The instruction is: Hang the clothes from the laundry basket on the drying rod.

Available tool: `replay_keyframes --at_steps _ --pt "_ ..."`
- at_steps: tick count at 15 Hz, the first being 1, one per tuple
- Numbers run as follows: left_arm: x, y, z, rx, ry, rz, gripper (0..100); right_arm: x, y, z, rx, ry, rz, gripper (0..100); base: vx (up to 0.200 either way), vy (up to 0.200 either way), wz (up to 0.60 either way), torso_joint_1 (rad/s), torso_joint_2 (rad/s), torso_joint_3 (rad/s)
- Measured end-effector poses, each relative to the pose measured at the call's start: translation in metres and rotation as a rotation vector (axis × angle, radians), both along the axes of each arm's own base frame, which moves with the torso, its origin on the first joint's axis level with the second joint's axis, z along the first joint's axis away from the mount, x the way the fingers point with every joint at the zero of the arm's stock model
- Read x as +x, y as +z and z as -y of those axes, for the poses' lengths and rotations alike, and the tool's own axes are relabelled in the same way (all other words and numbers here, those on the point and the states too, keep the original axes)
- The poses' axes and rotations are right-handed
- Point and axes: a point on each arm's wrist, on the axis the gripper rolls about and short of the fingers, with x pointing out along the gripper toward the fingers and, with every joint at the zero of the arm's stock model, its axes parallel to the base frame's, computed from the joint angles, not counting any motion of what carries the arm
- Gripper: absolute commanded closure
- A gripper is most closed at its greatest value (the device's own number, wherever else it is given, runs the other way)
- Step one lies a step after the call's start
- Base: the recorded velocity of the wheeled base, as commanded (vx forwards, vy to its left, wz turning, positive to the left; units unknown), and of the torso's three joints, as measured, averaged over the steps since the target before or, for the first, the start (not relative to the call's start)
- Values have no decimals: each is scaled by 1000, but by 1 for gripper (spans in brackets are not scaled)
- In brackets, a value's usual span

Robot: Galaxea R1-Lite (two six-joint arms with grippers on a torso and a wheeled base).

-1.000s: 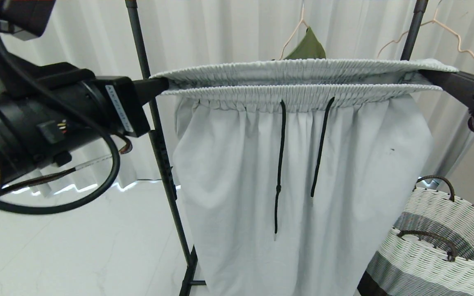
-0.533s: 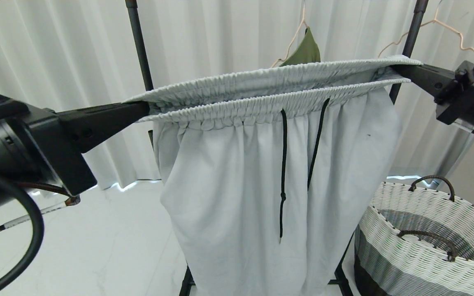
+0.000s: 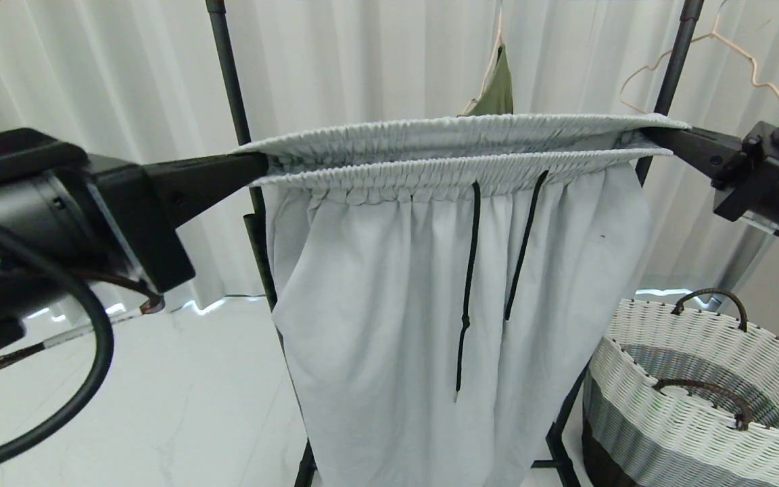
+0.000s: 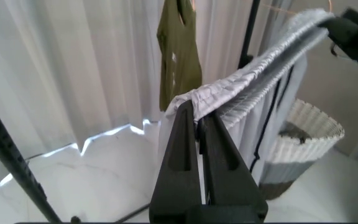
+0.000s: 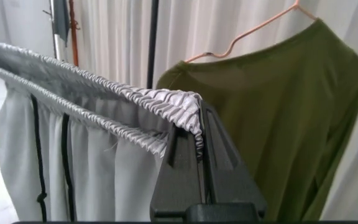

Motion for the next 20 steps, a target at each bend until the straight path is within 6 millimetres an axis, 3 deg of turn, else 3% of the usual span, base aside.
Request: replay_keyframes --at_steps 6,15,16,20 --pt "37 45 16 -68 56 83 100 -43 18 13 11 0 88 100 0 0 0 0 0 0" --pt "46 36 24 -38 53 55 100 -60 18 15 -8 42 100 100 0 0 0 0 0 0" --pt "46 35 24 -37 53 54 100 -60 18 15 -10 43 92 0 0 0 0 0 0 0" --pt "46 35 24 -34 57 56 100 -60 16 15 -12 40 83 0 0 0 0 0 0 0"
